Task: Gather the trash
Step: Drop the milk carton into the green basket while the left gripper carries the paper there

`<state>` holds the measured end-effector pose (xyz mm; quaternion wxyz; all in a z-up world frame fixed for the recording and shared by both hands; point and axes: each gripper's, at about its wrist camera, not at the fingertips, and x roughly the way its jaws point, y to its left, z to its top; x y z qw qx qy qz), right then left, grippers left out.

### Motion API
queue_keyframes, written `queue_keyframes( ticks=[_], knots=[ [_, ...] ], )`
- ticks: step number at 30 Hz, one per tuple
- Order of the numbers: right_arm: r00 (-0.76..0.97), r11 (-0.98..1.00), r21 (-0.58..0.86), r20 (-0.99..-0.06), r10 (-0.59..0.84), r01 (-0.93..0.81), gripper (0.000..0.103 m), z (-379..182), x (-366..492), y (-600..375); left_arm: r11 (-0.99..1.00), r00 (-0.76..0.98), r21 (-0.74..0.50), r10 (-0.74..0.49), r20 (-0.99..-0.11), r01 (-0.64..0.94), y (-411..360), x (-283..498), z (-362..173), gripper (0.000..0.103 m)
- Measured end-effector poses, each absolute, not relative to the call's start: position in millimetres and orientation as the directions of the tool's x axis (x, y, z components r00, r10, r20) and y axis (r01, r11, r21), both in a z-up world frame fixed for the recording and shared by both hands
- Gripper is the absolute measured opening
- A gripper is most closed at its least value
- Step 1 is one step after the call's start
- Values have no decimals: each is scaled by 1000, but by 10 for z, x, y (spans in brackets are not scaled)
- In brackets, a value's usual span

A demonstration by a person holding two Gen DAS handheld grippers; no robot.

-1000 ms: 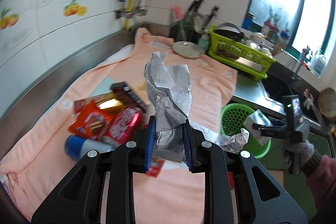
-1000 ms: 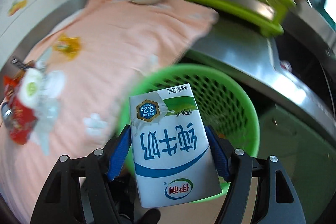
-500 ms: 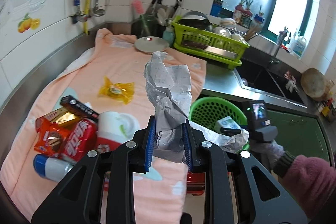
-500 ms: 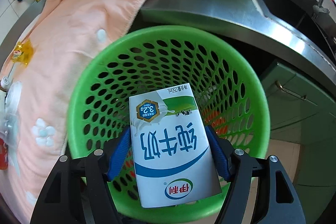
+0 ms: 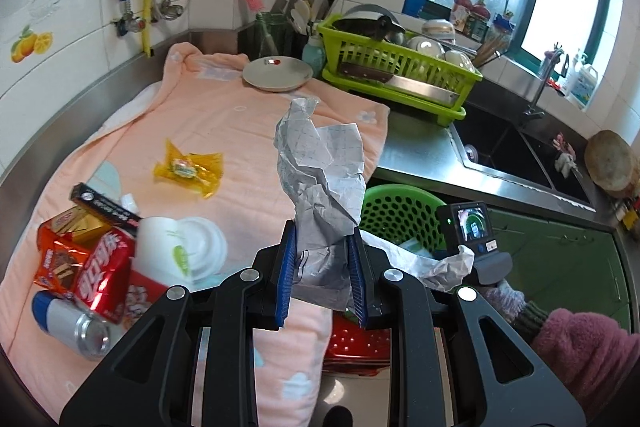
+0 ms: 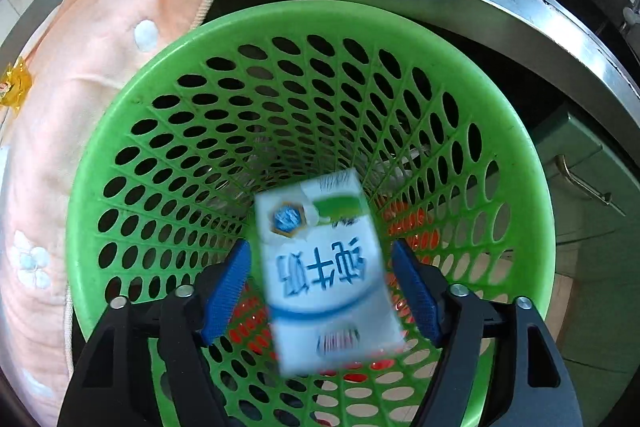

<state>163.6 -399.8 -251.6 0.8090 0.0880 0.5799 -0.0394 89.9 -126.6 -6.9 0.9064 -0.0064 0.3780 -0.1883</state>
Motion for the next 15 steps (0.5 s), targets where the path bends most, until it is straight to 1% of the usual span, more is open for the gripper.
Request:
queue_keyframes(
  ticks=[6,13,15],
  knots=[
    [365,983,122,-929,65,134,73,-2379,1636,-4219,920,611,-162,-360,-704,356,-1568,1037,-221,24],
    [475,983,163,-873,107,79,73,-1854,1277,-4363,900,547,-188,-394,-739,394,-1958,1213,-457,24],
    [504,986,150,-859,93,73,73,-1731,1160,-4354,895,532,-188,-397,-748,404,-2064,1256,-528,24]
  ],
)
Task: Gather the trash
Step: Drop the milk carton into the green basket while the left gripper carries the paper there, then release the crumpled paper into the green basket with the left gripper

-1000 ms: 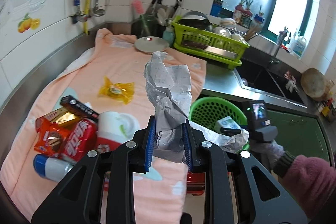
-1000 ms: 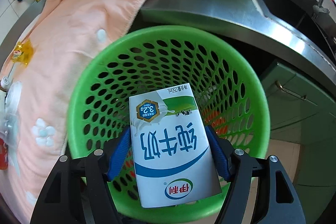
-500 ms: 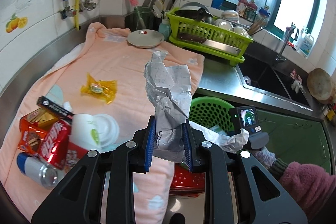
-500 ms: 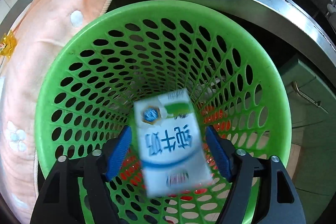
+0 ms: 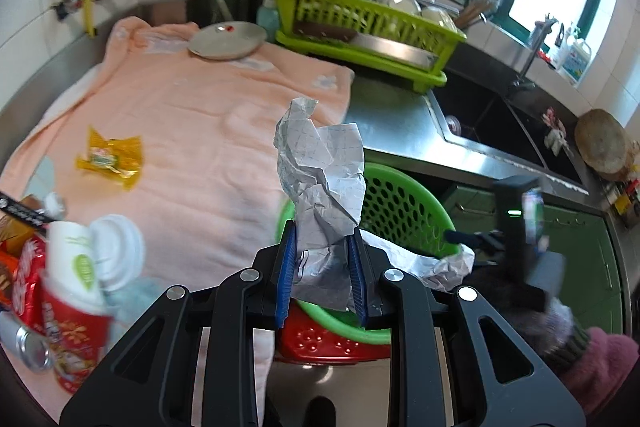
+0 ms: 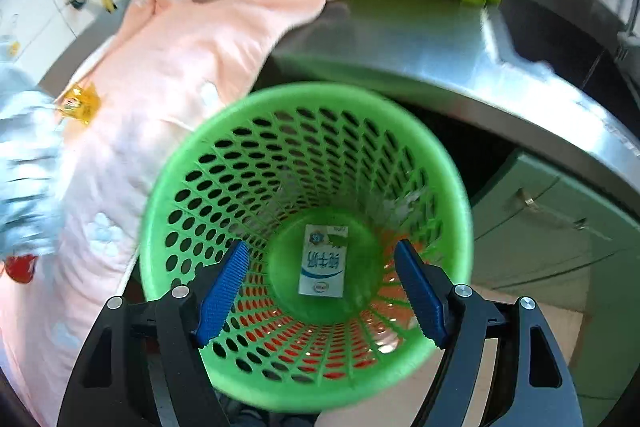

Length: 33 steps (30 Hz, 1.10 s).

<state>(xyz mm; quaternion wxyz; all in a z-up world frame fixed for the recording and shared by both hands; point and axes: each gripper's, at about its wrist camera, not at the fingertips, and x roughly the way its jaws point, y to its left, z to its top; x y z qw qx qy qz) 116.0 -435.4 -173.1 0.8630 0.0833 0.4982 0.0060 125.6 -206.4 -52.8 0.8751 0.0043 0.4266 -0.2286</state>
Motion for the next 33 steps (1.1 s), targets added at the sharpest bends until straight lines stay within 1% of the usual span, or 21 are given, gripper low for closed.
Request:
queue_keyframes(
  ticks=[3,7,8,10,12,14,17,18,19,26,33],
  knots=[
    [544,990,126,-836,70,66,73,-1554,954,-4376,887,498,-203,-407,-765,414,-2210,1327,-651,24],
    [573,989,116,-818,42,93,74,-1452,749,-4432,873,445,-226,-425,-788,432,-2382,1427,-826,25],
    [578,988,116,-815,36,102,74,-1454,704,-4428,872,436,-225,-423,-794,435,-2417,1443,-870,28],
    [584,985,115,-811,18,128,74,-1457,624,-4454,864,408,-240,-433,-804,443,-2487,1483,-952,29],
    [586,981,124,-810,12,151,74,-1447,532,-4485,863,393,-243,-430,-813,443,-2540,1511,-1019,32],
    [591,977,132,-807,7,169,74,-1429,457,-4522,860,373,-256,-436,-819,442,-2583,1524,-1093,47],
    [602,972,133,-799,-10,193,74,-1376,345,-4550,856,363,-265,-442,-821,443,-2600,1503,-1140,48],
    [605,971,136,-796,-9,194,74,-1361,322,-4549,855,357,-270,-445,-822,443,-2594,1496,-1144,50],
    [609,971,137,-793,-12,197,74,-1335,290,-4543,853,355,-276,-450,-819,443,-2581,1479,-1138,54],
    [640,973,145,-769,-4,180,74,-1144,176,-4397,862,410,-254,-443,-797,439,-2336,1335,-901,54],
    [662,980,170,-747,60,103,74,-983,183,-3979,889,502,-202,-405,-765,410,-1825,1135,-567,54]
  ],
)
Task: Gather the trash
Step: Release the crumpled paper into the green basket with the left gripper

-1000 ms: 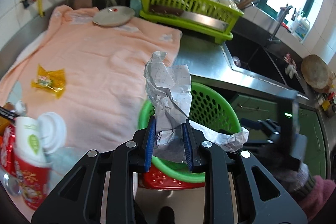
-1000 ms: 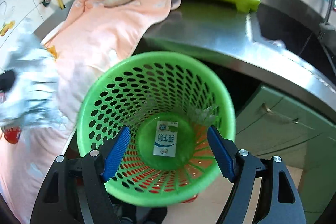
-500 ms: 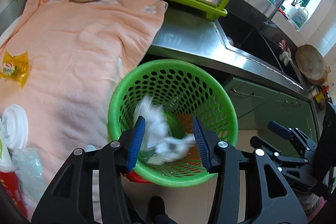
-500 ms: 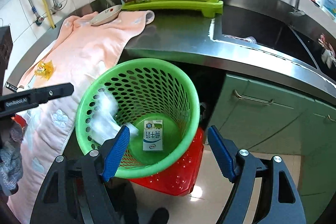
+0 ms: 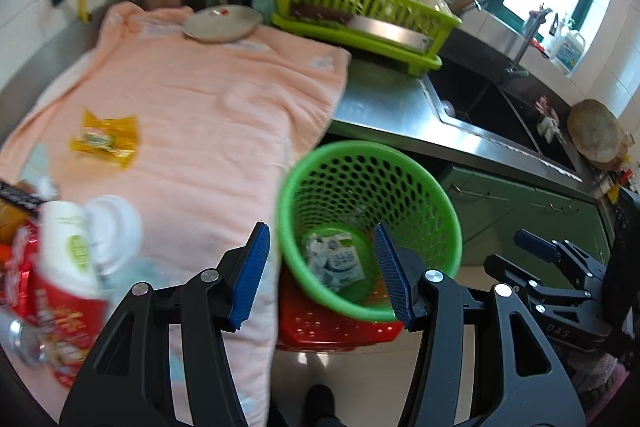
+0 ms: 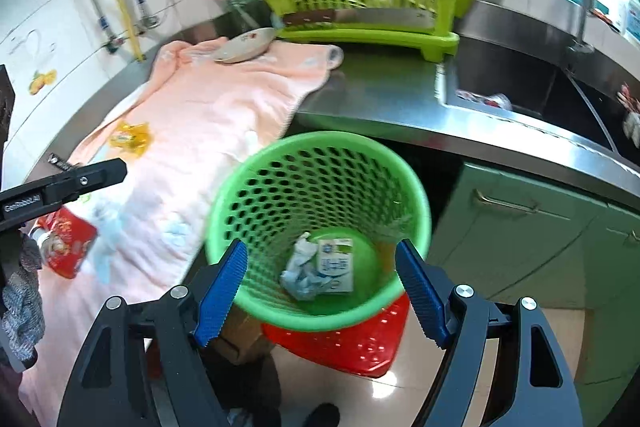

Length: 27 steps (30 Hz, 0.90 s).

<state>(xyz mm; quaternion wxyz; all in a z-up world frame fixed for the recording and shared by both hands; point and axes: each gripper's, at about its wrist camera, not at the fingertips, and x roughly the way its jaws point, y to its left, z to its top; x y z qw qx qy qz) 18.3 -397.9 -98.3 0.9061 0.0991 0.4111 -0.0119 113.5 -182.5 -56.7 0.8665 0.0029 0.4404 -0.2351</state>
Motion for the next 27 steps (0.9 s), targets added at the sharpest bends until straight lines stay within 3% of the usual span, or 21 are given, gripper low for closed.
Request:
queue_keyframes(
  ticks=[11,21,27],
  knots=[
    [653,980,178,-733,194,-91,74,-856,325,-3065,963,616,-184,-268,-741,198,-593,813,-293,54],
    [603,947,180,-735,309,-266,74,-838,544,-2319,957,630,-203,-28,-776,-207,748,609,-414,54],
    [569,920,175,-741,357,-350,74,-907,726,-1978,891,592,-256,18,-806,-375,1289,572,-567,54]
  ],
)
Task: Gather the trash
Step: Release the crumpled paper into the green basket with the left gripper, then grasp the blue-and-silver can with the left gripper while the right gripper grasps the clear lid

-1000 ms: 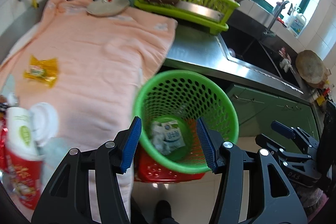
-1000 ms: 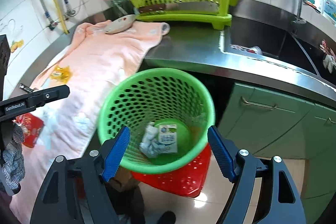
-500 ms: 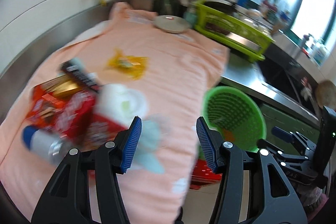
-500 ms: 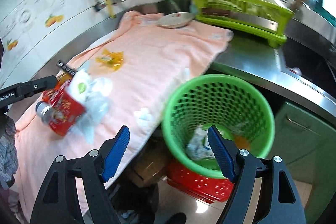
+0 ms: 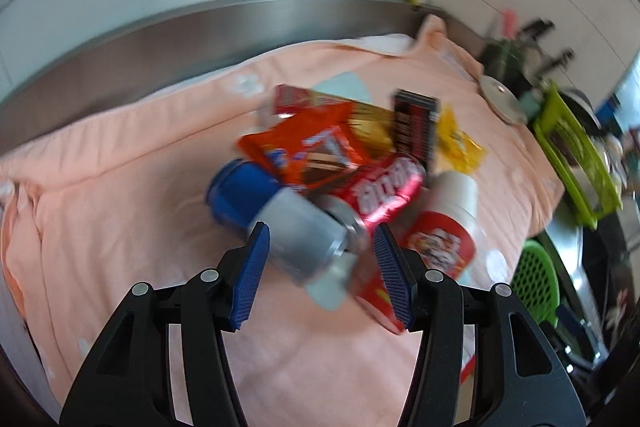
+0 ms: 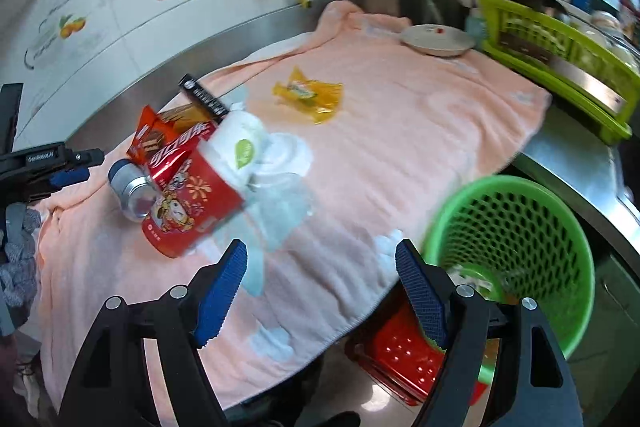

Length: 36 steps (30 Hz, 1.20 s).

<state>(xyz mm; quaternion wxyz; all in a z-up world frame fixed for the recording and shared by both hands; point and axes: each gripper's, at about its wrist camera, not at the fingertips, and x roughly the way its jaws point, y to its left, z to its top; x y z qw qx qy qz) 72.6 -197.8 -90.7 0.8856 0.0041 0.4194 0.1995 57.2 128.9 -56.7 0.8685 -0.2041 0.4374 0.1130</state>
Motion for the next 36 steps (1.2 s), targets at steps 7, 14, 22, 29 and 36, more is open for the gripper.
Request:
queue_keyframes(
  ticks=[7,14,22,29,36],
  knots=[
    [516,895,172,-766,385,-412,74,-1129,1019,-1668,814,561,-329,-5,-828,-478,1559,617,-773,65],
    [473,889,150,-801,366,-434,74,-1397,1250,-1458,758,535,-369,-31,-844,-538,1663,764,-964,70],
    [454,883,157,-811,371,-442,74,-1497,1412,-1383,632,527,-459,-92,-845,-625,1802,883,-1211,70],
    [435,874,154,-819,373,-460,74,-1584,1487,-1291,609,514,-457,-93,-853,-648,1806,992,-1301,70],
    [432,870,134,-826,362,-474,74,-1649,1500,-1212,628,480,-432,-104,-871,-648,1789,1044,-1381,70]
  ],
)
